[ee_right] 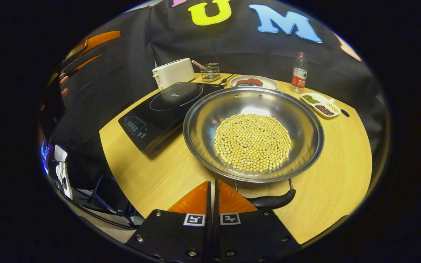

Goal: First push the handle of the pot to place it horizontally, then grasp the pot with both hands and set it on the induction cooktop.

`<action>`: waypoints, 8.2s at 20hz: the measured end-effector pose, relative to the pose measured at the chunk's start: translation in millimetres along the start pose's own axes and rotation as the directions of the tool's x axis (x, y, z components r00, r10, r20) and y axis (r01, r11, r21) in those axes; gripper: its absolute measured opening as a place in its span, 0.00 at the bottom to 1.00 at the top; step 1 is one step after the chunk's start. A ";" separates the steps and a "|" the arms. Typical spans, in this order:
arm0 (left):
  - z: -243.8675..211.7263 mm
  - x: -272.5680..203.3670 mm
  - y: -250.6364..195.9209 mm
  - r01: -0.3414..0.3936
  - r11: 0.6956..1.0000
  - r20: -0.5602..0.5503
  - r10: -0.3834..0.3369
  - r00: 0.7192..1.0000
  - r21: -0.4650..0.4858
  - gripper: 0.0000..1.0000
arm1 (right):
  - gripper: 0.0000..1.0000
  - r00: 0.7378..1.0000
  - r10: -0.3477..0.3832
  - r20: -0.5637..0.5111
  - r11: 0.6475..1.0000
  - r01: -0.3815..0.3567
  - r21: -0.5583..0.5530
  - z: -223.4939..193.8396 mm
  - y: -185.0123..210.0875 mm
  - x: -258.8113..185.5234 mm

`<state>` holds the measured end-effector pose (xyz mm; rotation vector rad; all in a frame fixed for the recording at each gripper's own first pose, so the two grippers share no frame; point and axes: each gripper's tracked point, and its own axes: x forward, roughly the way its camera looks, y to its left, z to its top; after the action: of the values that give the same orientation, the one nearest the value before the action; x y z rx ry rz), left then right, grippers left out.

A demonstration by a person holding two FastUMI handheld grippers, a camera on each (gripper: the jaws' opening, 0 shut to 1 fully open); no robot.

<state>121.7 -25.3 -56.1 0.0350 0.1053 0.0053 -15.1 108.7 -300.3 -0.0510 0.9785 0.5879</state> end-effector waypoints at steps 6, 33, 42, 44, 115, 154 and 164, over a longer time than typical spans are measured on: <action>-5.4 11.8 -23.8 0.031 0.999 -0.005 -0.031 0.999 -0.008 0.96 | 0.01 0.997 -0.080 0.001 0.996 0.080 0.025 -4.2 -35.9 -9.3; -26.6 19.2 -57.4 0.013 1.000 -0.064 -0.013 0.998 -0.003 0.99 | 0.01 0.940 -0.341 0.013 0.937 0.339 0.084 12.5 -194.4 -18.3; -49.1 39.7 -88.3 0.083 0.997 -0.104 -0.082 0.991 0.005 0.99 | 0.01 0.852 -0.489 0.189 0.867 0.449 0.218 52.4 -222.3 -61.9; -54.3 48.5 -99.8 0.116 0.993 -0.108 -0.116 0.987 -0.011 0.94 | 0.31 0.838 -0.484 0.252 0.867 0.421 0.268 70.0 -219.1 -72.5; -214.6 153.8 -66.4 0.292 0.954 -0.550 -0.279 0.787 -0.067 0.62 | 0.43 0.859 -0.498 0.120 0.813 0.414 0.410 134.3 -127.5 -9.1; -249.1 227.7 192.6 0.090 0.995 -0.522 -0.098 0.847 -0.040 0.72 | 0.57 0.922 -0.345 0.178 0.890 0.261 0.373 236.8 51.2 144.9; -110.7 191.2 143.4 0.033 0.999 -0.213 -0.025 0.977 0.033 0.97 | 0.98 0.767 -0.450 0.457 0.886 0.318 0.338 259.6 -2.6 5.7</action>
<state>299.7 123.2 -181.2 0.0691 0.3202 -0.0224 187.2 186.5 -157.5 0.1207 0.4677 0.0740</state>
